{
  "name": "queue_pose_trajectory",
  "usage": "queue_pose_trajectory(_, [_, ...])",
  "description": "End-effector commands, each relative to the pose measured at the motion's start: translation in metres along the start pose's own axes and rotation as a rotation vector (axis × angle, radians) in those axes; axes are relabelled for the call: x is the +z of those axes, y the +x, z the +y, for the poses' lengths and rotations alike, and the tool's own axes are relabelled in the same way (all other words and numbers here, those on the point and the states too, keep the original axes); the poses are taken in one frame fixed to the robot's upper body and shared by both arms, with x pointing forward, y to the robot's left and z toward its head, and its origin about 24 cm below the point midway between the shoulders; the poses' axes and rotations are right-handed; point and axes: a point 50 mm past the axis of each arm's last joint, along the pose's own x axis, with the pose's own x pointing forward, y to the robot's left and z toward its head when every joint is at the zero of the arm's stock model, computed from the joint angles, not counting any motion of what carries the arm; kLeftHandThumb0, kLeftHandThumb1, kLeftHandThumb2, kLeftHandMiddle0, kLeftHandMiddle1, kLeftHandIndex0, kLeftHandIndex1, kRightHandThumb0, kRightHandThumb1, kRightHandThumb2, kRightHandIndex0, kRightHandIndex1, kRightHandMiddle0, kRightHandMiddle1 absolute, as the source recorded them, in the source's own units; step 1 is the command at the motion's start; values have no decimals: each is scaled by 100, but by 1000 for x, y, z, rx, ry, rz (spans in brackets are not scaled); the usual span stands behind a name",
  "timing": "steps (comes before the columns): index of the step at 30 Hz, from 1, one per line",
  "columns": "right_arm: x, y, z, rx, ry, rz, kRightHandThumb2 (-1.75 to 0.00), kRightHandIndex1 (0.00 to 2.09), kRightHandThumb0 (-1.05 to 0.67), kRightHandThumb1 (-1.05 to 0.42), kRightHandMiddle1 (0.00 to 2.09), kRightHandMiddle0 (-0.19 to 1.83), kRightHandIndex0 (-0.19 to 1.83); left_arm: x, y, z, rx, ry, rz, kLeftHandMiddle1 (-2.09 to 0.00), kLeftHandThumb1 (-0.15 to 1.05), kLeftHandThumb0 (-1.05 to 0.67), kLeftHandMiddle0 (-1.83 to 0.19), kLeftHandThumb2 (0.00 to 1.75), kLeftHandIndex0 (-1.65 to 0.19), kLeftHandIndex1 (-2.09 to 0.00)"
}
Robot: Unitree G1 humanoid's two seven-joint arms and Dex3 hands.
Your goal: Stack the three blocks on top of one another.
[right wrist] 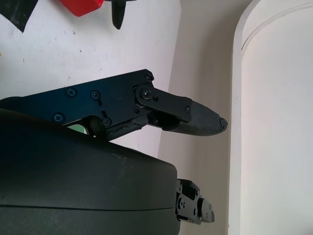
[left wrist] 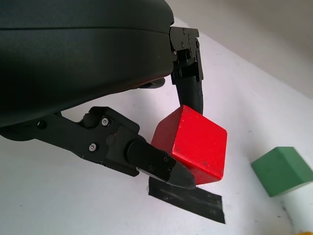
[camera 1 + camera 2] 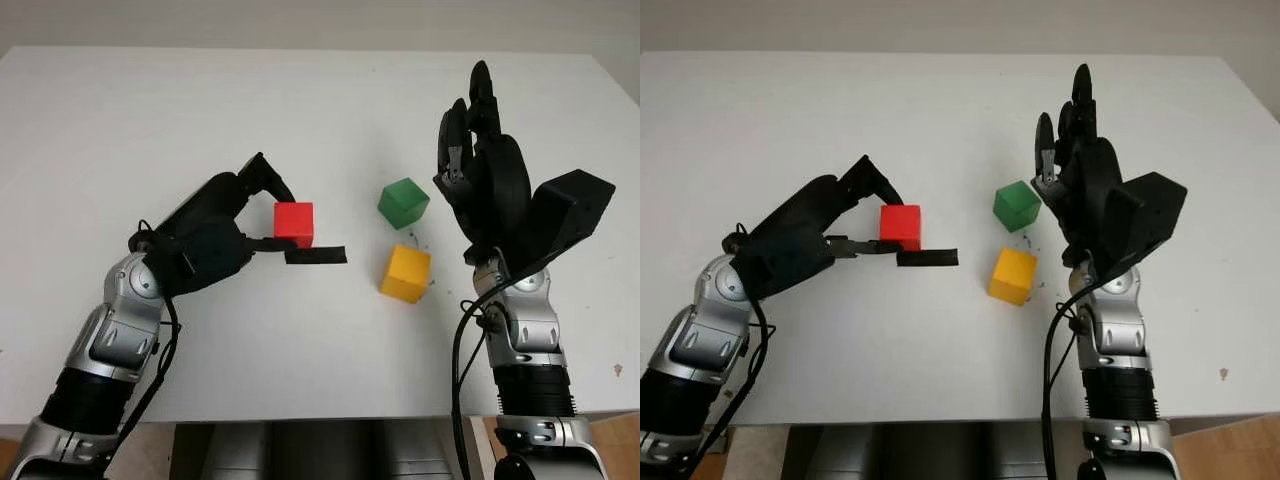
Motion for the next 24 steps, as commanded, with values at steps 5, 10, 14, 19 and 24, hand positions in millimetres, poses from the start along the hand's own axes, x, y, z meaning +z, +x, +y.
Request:
queue_pose_trajectory(5, [5, 1, 3, -5, 6, -19, -64, 0, -53, -105, 2, -19, -19, 15, 11, 7, -5, 37, -42, -5, 104, -31, -20, 8, -7, -200])
queue_pose_trajectory(10, [5, 2, 2, -11, 11, -22, -64, 0, -52, -105, 1, -19, -19, 22, 18, 7, -37, 100, -55, -5, 105, -31, -20, 7, -8, -196])
queue_pose_trajectory(14, [6, 2, 2, -19, 4, -20, -62, 1, -54, -105, 2, -18, -18, 27, 22, 8, -60, 120, -69, -6, 104, -31, -23, 6, -12, -190])
queue_pose_trajectory(19, [5, 1, 1, -21, 6, -23, -61, 1, -55, -105, 2, -19, -19, 32, 24, 9, -102, 76, -68, -7, 103, -30, -24, 5, -14, -187])
queue_pose_trajectory(24, [5, 0, 1, -21, -1, -26, -62, 0, -54, -105, 2, -19, -19, 33, 24, 9, -139, 27, -62, -7, 103, -31, -25, 5, -13, -191])
